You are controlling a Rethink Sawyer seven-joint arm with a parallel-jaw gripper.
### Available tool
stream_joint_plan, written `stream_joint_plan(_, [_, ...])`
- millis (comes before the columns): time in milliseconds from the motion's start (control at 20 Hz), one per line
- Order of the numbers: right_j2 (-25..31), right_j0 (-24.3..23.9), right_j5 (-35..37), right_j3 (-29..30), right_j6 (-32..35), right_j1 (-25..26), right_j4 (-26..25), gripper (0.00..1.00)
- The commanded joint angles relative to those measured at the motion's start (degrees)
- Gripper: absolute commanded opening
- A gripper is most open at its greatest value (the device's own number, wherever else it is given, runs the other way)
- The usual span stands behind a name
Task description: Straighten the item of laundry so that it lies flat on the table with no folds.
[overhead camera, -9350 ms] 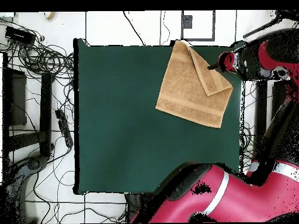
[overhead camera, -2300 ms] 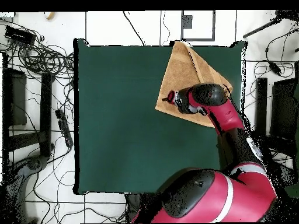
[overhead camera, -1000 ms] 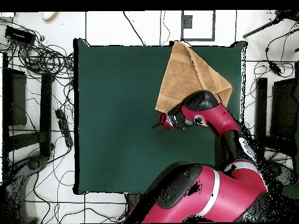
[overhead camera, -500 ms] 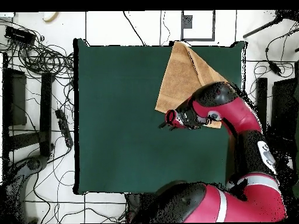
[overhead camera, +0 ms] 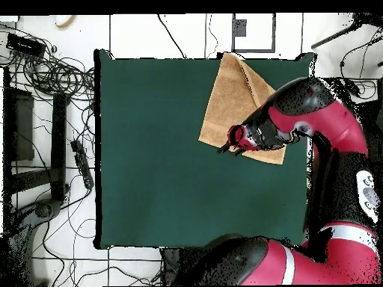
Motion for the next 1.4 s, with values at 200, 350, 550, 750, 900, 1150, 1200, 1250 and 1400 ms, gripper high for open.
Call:
stream_joint_plan(200, [3.8,-0.3,14.8,-27.2,16.4,14.9,-4.4,1.0])
stream_joint_plan(350, [3.5,-0.4,17.7,-34.5,16.4,18.6,-4.9,1.0])
stream_joint_plan(550, [1.9,-0.1,19.1,-39.4,19.5,21.9,-3.7,1.0])
stream_joint_plan(750, [1.8,0.1,19.6,-41.8,18.2,24.1,-3.1,1.0])
stream_joint_plan(900, [1.2,0.5,19.3,-42.5,21.4,25.3,-1.9,1.0])
stream_joint_plan(1150, [1.3,1.3,17.0,-45.7,22.2,28.8,-1.1,1.0])
stream_joint_plan(1200, [1.4,1.4,16.7,-46.2,22.1,29.4,-0.9,1.0])
stream_joint_plan(1250, [1.5,1.6,16.6,-46.8,22.3,29.9,-0.5,1.0])
stream_joint_plan(1400, [1.8,2.2,16.1,-47.6,22.8,30.6,0.3,1.0])
